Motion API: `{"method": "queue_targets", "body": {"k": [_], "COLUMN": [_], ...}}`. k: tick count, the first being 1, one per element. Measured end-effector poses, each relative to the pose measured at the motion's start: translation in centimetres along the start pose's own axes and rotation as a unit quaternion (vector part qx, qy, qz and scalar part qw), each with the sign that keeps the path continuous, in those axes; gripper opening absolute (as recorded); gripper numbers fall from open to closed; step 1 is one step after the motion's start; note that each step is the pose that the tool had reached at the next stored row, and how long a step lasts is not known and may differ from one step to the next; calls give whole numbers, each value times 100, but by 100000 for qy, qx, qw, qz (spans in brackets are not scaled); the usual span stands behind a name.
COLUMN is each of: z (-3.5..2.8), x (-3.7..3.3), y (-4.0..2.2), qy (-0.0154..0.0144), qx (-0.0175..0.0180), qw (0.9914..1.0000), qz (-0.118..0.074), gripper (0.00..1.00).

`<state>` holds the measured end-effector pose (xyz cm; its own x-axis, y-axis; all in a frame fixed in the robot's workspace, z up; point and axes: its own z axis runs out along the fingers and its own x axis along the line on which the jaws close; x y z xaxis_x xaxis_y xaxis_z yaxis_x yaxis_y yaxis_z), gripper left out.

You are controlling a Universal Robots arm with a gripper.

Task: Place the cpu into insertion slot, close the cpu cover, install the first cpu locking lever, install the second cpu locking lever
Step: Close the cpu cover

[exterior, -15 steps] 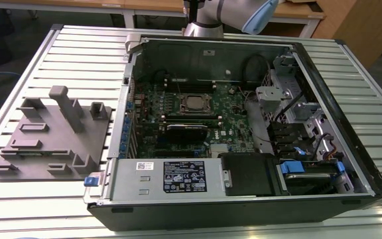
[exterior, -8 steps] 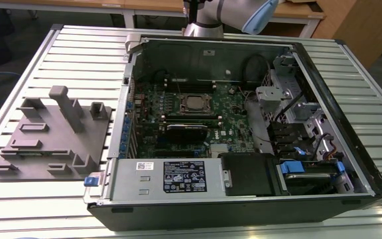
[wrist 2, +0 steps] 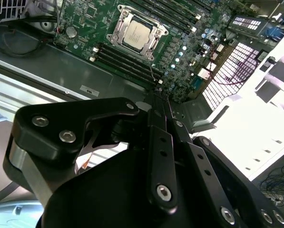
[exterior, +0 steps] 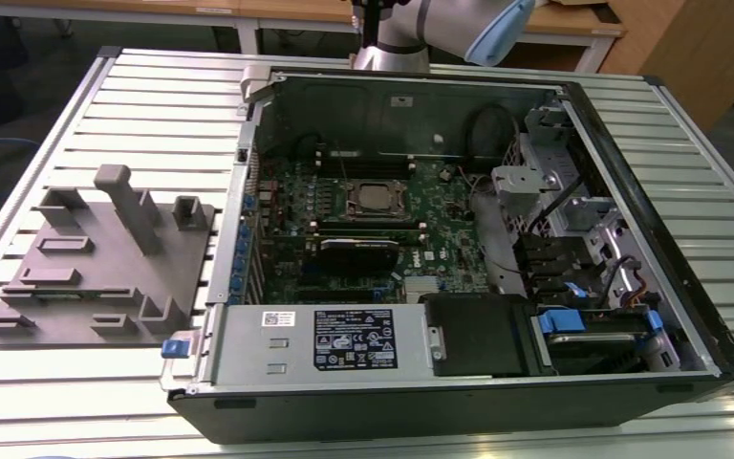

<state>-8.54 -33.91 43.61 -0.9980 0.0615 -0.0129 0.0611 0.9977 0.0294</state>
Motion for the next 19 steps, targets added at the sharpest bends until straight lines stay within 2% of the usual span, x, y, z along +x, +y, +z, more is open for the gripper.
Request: {"method": "queue_targets", "body": {"k": [19], "z": [40], "x": [1], "y": [-1], "qy": [5], "qx": [6], "qw": [100000], "qz": [1], "gripper": [10]}}
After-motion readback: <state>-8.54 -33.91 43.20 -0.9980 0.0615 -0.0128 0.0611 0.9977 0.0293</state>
